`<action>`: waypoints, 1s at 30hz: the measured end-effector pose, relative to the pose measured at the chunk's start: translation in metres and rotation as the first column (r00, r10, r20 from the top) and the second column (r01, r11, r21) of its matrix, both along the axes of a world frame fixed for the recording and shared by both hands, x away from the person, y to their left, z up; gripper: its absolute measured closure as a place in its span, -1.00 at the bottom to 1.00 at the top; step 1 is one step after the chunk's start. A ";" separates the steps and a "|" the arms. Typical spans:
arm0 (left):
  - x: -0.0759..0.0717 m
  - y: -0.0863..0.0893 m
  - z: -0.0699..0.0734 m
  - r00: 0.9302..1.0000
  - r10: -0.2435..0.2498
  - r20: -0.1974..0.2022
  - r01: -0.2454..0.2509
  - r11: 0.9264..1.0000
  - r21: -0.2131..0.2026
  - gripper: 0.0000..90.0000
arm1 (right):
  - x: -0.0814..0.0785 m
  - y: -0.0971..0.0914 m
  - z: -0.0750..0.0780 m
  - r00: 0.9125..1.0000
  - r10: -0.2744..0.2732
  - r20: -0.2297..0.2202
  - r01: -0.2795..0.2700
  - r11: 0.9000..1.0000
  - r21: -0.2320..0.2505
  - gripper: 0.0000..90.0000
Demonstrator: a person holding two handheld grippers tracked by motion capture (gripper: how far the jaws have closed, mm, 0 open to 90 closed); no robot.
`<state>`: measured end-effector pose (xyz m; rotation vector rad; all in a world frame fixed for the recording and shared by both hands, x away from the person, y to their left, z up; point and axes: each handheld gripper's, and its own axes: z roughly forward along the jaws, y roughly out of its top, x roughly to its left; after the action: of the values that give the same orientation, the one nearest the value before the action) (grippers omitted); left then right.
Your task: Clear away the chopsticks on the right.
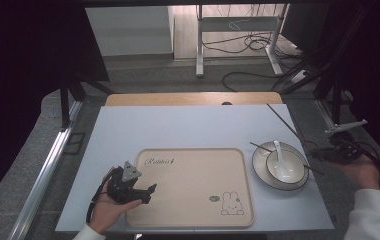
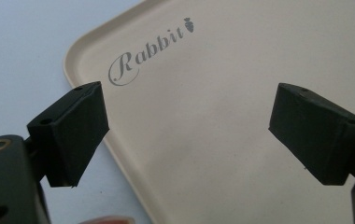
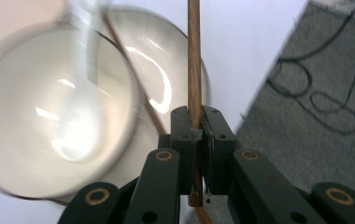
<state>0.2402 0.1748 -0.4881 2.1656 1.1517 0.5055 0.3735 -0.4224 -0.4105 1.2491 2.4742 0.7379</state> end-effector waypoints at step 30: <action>-0.002 0.002 0.004 1.000 0.005 0.001 -0.005 0.999 -0.034 -0.73 | -0.079 0.190 -0.015 0.937 0.337 -0.092 -0.341 0.940 -0.031 0.86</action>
<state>0.2384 0.1772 -0.4845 2.1336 1.1570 0.4863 0.2949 -0.2327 -0.4252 0.8605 2.7992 0.7126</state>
